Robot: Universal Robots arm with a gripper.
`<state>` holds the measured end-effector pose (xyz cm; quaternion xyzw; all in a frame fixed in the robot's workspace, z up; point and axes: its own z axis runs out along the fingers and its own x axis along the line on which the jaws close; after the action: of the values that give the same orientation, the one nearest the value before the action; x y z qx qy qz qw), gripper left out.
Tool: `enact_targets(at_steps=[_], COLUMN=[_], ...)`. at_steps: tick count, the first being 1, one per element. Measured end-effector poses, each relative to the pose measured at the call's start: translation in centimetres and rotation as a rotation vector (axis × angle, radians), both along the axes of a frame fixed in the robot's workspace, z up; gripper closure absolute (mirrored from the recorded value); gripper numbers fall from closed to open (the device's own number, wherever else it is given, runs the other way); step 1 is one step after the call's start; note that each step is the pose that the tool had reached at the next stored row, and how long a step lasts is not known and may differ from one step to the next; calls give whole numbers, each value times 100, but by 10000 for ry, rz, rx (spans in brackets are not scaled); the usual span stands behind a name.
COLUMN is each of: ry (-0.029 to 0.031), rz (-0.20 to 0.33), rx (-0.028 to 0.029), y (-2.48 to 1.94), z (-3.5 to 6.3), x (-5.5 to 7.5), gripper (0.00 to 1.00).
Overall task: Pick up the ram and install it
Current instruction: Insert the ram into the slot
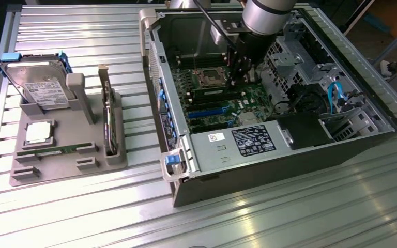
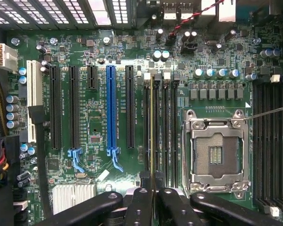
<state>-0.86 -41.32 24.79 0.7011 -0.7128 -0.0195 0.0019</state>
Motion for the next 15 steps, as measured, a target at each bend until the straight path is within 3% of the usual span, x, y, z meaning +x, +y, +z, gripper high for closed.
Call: enact_targets(at_steps=[15], ry=[0], rz=[0], rx=[0], y=[0], z=[-61], x=[0], gripper=[88])
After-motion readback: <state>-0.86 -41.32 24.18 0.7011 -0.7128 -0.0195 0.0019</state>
